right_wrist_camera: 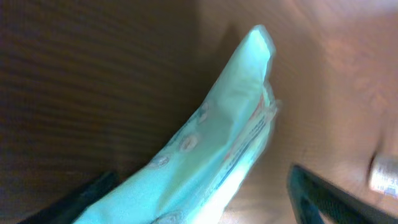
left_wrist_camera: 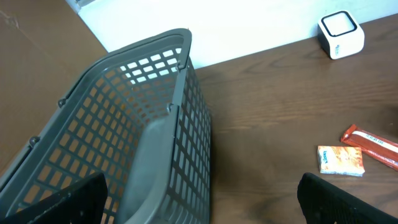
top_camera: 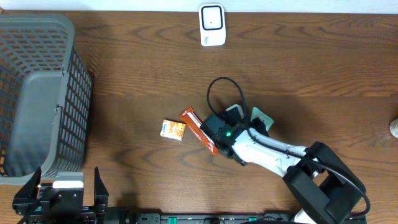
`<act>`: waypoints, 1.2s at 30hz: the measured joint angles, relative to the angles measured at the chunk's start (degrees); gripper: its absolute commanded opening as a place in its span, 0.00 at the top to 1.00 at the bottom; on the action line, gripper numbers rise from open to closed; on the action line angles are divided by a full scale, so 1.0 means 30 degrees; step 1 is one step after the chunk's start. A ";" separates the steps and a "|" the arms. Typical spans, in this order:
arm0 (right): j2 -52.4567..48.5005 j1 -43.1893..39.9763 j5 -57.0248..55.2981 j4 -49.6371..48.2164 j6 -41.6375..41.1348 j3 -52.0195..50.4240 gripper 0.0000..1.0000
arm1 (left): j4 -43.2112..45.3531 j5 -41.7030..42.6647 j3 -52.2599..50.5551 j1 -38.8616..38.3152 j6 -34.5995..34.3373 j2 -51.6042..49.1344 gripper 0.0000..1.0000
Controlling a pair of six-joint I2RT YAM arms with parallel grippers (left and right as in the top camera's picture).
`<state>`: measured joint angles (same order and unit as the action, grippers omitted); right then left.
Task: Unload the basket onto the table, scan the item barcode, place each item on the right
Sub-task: 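Reach the right gripper down and grasp the light-green wipes pack, then lift the wipes pack and carry it toward the scanner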
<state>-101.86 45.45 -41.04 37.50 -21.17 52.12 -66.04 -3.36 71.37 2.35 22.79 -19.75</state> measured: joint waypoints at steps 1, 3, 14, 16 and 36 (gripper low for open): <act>-0.0007 -0.0321 0.0313 -0.0022 0.0277 -0.0080 0.48 | 0.0015 0.0000 0.0000 0.0000 0.0000 0.0000 0.02; -0.0022 -0.0721 0.0692 0.0007 0.0758 -0.0219 0.71 | 0.0015 0.0000 0.0000 0.0000 0.0000 0.0000 0.02; -0.0066 -0.0940 0.1749 0.1537 0.1763 0.0204 0.99 | 0.0007 0.0000 0.0000 0.0000 0.0000 0.0000 0.02; -0.0066 -0.0947 0.2943 0.3752 0.1785 0.1537 0.99 | 0.0000 0.0000 -0.0007 0.0000 0.0000 0.0000 0.02; 0.1042 -0.5056 2.5194 0.9843 0.6368 1.0469 0.99 | 0.0000 0.0000 -0.0022 0.0000 0.0000 0.0000 0.02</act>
<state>-98.74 30.28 34.54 67.02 -2.07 83.53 -66.04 -3.36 71.31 2.35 22.79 -19.75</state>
